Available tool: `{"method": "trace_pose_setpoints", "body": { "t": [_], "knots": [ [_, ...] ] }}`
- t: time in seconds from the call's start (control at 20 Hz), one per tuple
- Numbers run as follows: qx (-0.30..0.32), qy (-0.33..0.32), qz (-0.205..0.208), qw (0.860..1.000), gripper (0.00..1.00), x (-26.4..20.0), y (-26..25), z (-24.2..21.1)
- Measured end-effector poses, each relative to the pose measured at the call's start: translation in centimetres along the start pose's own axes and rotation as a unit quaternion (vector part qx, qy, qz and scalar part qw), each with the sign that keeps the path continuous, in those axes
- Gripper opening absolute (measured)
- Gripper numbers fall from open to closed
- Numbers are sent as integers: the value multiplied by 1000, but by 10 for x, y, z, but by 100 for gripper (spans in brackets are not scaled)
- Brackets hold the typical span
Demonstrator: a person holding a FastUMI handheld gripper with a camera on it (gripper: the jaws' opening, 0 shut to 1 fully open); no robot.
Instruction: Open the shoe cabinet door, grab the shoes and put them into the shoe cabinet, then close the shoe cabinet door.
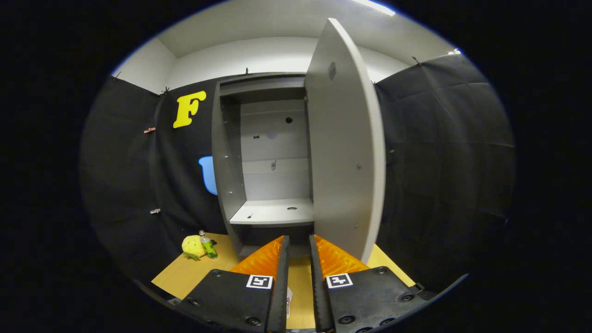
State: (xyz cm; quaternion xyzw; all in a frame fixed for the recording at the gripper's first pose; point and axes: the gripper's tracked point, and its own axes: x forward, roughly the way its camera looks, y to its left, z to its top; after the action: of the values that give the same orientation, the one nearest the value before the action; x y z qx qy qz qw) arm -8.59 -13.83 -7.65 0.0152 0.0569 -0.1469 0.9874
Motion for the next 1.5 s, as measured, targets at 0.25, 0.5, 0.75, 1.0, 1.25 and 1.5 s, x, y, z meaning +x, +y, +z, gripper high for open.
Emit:
{"method": "trace_pose_setpoints", "body": {
  "t": [0.25, 0.5, 0.75, 1.0, 1.25, 1.5],
  "knots": [
    [-11, 43, 4, 999, 27, 33, 63, -79],
    [-1, 103, -14, 995, 26, 60, 83, -179],
    [28, 161, -32, 986, 27, 82, 70, -274],
    [33, 215, -34, 976, 27, 95, 59, -354],
    [50, 254, -35, 965, 27, 97, 54, -405],
    [58, 265, -34, 962, 27, 108, 50, -425]
  ]
}}
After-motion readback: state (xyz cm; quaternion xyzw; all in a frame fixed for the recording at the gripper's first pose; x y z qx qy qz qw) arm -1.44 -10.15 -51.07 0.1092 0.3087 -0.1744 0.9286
